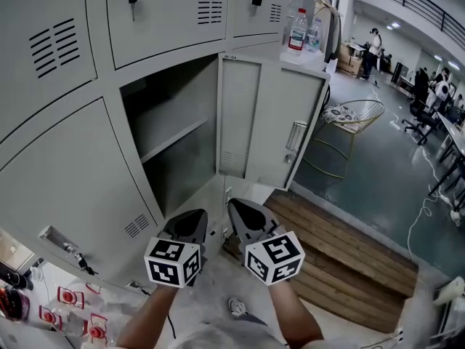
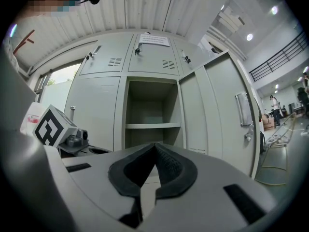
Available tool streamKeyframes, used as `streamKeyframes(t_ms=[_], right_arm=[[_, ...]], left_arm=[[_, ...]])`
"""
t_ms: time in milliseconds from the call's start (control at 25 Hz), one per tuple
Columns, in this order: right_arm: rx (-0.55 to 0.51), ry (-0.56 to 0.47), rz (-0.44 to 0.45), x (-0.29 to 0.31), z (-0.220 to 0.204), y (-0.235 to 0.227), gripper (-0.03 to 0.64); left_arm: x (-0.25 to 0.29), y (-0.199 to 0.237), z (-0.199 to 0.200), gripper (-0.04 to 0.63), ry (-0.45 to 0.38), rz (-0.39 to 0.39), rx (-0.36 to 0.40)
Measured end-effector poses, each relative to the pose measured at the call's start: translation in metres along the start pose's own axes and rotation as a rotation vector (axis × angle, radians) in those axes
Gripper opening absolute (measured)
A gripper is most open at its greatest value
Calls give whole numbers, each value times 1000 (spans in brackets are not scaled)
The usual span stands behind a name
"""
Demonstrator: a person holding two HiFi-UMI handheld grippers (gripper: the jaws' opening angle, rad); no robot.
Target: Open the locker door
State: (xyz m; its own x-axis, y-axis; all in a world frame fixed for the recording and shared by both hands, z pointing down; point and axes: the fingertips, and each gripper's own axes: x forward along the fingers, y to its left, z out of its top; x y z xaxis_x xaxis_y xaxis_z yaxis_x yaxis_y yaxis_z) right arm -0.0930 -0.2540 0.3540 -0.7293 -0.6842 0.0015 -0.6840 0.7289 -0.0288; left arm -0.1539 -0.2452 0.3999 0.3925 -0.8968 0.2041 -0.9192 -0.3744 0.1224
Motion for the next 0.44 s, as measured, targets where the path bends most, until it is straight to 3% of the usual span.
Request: streamKeyframes(t_ms=[440], right_arm=[[-5, 3, -2, -5, 0, 7, 3]], left_arm=[[-8, -3, -2, 6, -2, -4, -3]])
